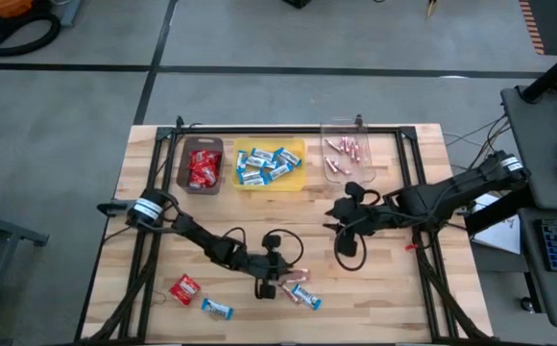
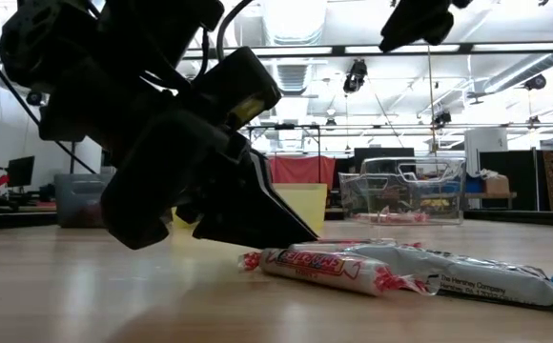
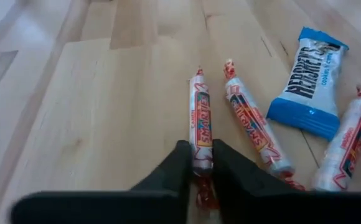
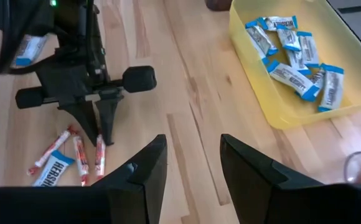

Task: Sort candy
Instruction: Put the orange candy into the transparent bin

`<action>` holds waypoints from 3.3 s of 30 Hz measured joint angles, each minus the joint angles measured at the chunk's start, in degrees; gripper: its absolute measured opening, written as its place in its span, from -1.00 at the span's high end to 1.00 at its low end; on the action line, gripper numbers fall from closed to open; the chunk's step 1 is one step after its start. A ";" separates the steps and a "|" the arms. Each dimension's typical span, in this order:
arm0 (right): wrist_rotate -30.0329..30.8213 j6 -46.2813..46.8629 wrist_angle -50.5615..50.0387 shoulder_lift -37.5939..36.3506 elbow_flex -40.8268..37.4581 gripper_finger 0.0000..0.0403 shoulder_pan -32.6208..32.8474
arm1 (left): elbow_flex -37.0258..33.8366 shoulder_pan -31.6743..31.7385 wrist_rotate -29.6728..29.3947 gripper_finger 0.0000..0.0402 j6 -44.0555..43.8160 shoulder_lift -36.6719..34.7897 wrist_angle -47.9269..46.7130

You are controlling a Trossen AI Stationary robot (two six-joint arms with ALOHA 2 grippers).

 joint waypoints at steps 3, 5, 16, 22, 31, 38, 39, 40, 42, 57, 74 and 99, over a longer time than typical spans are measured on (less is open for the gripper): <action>-0.41 -1.84 4.36 0.00 -3.42 0.30 0.00 | -0.06 0.02 -0.84 0.93 0.88 -0.30 -0.24; -1.00 -3.52 9.06 0.00 -6.52 0.32 0.00 | -0.20 0.02 -2.38 0.92 1.76 -0.79 -0.82; -9.53 -14.26 48.00 3.08 -25.64 0.29 -0.02 | -5.10 0.15 -13.25 0.97 4.97 -11.02 -1.36; -9.10 -14.59 52.74 9.51 -25.74 0.19 -0.04 | -5.58 0.13 -14.42 0.98 5.16 -16.03 -0.53; -9.09 -16.85 53.52 16.30 -20.99 0.10 -0.17 | -5.59 0.11 -15.19 0.98 5.02 -16.98 -0.39; -9.10 -17.24 53.47 17.90 -19.80 0.33 -0.47 | -4.81 0.07 -15.24 0.98 4.61 -16.98 -0.33; -9.10 -17.24 53.42 17.99 -19.82 0.39 -0.57 | -4.67 0.07 -15.25 0.98 4.63 -16.98 -0.28; -9.11 -17.24 53.32 18.03 -19.84 0.46 -0.57 | -4.56 0.07 -15.25 0.98 4.63 -16.98 -0.11; -9.11 -17.28 53.03 18.03 -19.86 0.62 -0.57 | -4.41 0.07 -15.26 0.98 4.63 -16.98 -0.09; -9.65 -18.08 51.50 17.44 -19.88 0.93 -1.70 | -4.26 0.07 -15.63 0.54 4.48 -16.98 -0.23; 2.67 -13.03 -7.22 12.96 4.37 0.95 -16.24 | -3.84 -2.84 -14.99 0.14 -13.46 -34.82 -36.13; -23.08 -12.45 -19.45 17.52 11.95 0.10 -58.62 | -3.91 -19.43 -1.12 0.14 -45.03 -42.36 -57.44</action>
